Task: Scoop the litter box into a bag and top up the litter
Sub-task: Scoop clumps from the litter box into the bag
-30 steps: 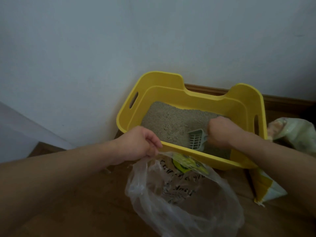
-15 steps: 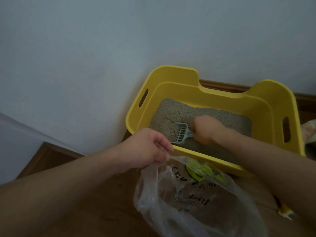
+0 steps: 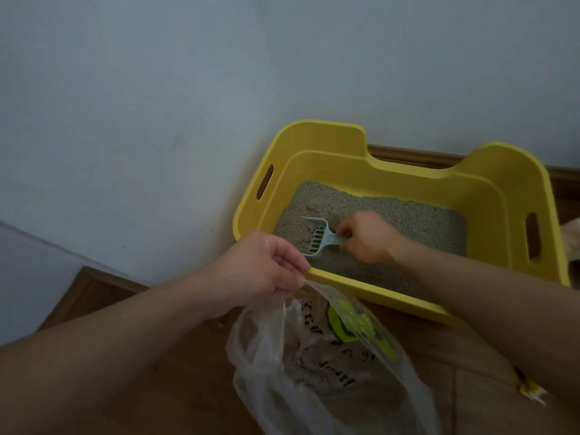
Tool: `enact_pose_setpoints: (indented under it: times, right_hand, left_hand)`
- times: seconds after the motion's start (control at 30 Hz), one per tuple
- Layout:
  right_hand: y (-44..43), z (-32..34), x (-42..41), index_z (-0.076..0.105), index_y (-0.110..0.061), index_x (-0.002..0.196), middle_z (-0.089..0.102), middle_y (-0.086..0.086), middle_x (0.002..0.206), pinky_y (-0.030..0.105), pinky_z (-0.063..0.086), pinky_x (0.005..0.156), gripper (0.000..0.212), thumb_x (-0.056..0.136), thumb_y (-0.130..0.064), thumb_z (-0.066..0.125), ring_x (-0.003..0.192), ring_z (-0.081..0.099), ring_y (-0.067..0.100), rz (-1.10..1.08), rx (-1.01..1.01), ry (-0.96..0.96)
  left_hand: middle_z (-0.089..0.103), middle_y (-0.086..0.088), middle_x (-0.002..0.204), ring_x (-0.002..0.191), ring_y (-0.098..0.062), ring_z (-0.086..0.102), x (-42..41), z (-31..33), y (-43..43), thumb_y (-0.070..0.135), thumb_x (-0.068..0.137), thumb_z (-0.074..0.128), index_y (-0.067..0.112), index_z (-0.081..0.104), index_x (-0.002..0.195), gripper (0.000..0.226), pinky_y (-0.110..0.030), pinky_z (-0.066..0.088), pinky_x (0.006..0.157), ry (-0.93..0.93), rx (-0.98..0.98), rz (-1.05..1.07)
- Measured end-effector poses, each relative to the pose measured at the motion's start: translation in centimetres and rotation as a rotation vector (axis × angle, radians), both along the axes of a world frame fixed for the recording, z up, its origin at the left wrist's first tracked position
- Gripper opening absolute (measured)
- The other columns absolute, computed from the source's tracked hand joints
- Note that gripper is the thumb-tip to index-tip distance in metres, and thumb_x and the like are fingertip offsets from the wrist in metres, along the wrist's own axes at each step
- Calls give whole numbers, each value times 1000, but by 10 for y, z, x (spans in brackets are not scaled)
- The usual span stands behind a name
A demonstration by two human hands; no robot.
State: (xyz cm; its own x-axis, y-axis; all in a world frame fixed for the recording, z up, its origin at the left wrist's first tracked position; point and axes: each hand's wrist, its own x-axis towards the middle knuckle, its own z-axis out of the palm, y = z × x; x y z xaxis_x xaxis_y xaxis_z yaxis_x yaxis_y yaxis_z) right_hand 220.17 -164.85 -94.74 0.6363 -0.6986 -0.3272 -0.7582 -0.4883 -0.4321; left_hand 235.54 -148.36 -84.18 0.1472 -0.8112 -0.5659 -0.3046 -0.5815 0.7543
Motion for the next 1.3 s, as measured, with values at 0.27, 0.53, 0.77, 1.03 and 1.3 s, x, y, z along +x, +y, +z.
enact_pose_setpoints:
  times: [0.27,0.53,0.77,1.03,1.3]
  right_hand:
    - [-3,21,-37,76,-17,97,68,-1,86,34,50,69,15,86,-12,68,77,60,16,-9,-10,-112]
    - [6,56,-79,76,-16,97,70,2,86,35,50,67,14,86,-13,68,79,62,21,-15,-82,-112]
    - [14,80,-105,76,-17,103,72,1,91,40,55,77,19,87,-13,68,84,64,21,-53,-106,-109]
    - [20,88,-124,76,-17,99,71,0,89,37,56,74,15,86,-13,69,82,64,18,-89,-96,-94]
    - [26,99,-143,75,-21,105,70,-4,91,33,54,73,20,87,-16,70,84,63,16,-88,-70,-106]
  left_hand:
    - [68,-5,66,57,-12,62,-5,0,5,-6,77,77,10,75,80,17,-24,54,59,-25,-17,42]
    - [68,-6,67,60,-16,62,-13,3,9,-5,77,77,8,75,81,14,-30,53,63,-51,-40,73]
    - [75,-3,76,66,-9,66,-22,10,11,4,79,78,16,77,84,13,-23,52,63,-200,-70,-10]
    - [73,3,73,66,-5,65,-29,13,12,9,81,78,21,76,79,13,-17,48,59,-307,-127,-71]
    - [72,0,72,63,-7,65,-29,14,10,6,80,79,19,75,78,13,-20,51,58,-359,-144,-94]
